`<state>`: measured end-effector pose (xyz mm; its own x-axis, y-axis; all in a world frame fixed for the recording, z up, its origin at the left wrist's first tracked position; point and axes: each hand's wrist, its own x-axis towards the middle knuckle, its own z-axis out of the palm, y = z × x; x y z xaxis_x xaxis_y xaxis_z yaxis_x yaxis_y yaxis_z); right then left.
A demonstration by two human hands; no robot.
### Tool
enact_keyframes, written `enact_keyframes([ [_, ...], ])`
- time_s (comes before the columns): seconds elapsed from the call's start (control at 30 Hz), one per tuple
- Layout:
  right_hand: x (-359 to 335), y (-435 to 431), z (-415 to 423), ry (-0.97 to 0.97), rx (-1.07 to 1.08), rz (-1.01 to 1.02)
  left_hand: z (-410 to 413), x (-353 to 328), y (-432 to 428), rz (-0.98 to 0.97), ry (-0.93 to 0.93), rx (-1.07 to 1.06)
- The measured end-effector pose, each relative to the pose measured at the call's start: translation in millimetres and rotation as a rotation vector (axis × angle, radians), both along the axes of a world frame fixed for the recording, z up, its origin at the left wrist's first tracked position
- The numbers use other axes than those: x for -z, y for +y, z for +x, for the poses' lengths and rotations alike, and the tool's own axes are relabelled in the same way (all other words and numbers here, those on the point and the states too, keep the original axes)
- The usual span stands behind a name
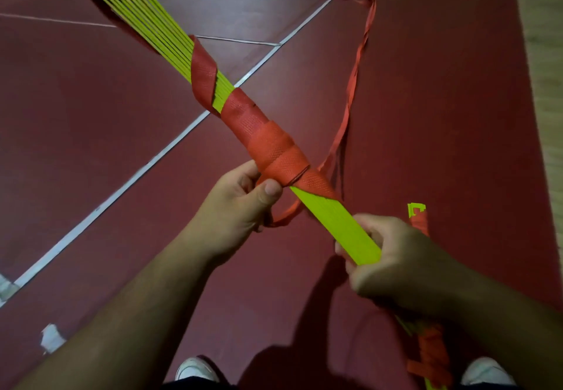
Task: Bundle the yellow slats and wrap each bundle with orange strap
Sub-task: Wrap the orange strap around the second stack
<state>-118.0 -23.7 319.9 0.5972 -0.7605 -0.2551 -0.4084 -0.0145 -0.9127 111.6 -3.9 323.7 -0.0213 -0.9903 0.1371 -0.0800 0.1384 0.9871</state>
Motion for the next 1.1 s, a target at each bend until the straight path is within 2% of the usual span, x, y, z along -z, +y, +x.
enact_keyframes([
  [0.07,3,5,-2,-0.119,-0.115,0.268,-2,2,2,0.027,0.102,0.109],
  [0.13,2,7,-5,-0.194,-0.209,0.474,-4,4,1,0.037,0.13,0.117],
  [0.2,3,3,-6,-0.155,-0.229,0.479,-10,4,1,0.02,0.12,0.011],
  [0.23,5,0,-5,-0.102,-0.198,0.392,-13,4,1,0.02,0.126,-0.064],
  [0.37,14,1,3,0.2,0.142,-0.27,-28,1,-1,0.048,0.136,-0.387],
  [0.43,18,7,9,0.306,0.248,-0.43,-34,1,-1,0.094,0.173,-0.491],
  [0.53,21,4,12,0.392,0.291,-0.534,-35,2,-1,0.167,0.257,-0.452],
  [0.6,17,-1,10,0.33,0.258,-0.468,-27,6,-3,0.123,0.177,-0.364],
  [0.67,5,-2,8,0.224,0.211,-0.295,-14,8,-4,0.051,0.115,-0.273],
  [0.73,-7,0,6,0.082,0.177,-0.078,-3,9,-5,0.012,0.099,-0.202],
  [0.83,-17,2,2,-0.044,0.131,0.075,2,10,-6,-0.028,0.08,-0.181],
  [0.93,-21,9,1,-0.149,0.05,0.249,1,14,-8,-0.014,0.152,-0.145],
  [1.1,-25,10,-12,-0.298,-0.13,0.635,-11,12,-4,0.028,0.285,0.051],
])
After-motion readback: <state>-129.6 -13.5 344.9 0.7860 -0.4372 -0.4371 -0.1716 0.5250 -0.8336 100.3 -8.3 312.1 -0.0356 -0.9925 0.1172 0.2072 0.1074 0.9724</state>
